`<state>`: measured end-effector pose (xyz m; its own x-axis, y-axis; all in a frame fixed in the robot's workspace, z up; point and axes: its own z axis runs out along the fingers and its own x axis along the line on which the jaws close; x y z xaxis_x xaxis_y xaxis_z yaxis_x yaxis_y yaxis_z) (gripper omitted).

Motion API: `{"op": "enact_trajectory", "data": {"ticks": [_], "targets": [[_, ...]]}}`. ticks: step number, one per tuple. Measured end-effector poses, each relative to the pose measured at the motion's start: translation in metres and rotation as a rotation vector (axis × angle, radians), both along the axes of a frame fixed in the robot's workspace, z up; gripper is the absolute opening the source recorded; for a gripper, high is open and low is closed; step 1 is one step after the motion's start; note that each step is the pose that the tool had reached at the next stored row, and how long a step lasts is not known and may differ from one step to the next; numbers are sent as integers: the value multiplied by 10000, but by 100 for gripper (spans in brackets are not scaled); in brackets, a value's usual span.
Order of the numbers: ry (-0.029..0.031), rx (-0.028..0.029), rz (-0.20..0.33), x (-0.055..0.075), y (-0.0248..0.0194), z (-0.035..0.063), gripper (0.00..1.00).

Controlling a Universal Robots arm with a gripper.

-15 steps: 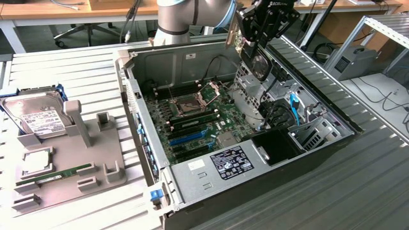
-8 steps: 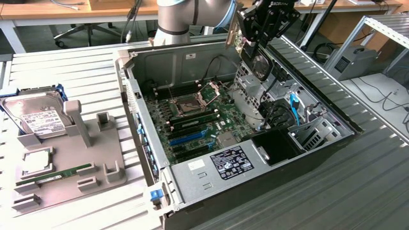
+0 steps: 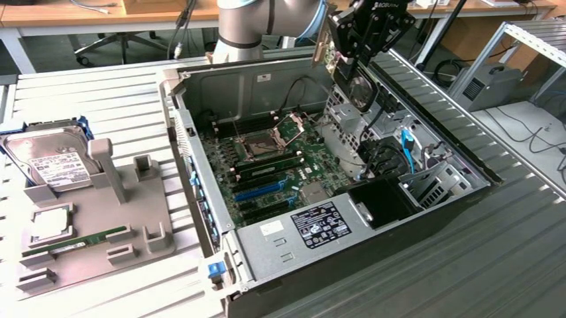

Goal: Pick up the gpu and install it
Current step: 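Insert the gpu into the slot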

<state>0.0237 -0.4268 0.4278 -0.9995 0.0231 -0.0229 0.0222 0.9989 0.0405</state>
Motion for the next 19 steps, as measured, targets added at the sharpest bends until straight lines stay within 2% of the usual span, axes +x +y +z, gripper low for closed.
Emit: {"op": "enact_trajectory", "data": {"ticks": [4,6,12,19], "targets": [[0,0,85,0,0,0,27],[1,0,305,0,0,0,27],[1,-1,1576,0,0,-2,27],[1,-1,2561,0,0,-4,27]]}}
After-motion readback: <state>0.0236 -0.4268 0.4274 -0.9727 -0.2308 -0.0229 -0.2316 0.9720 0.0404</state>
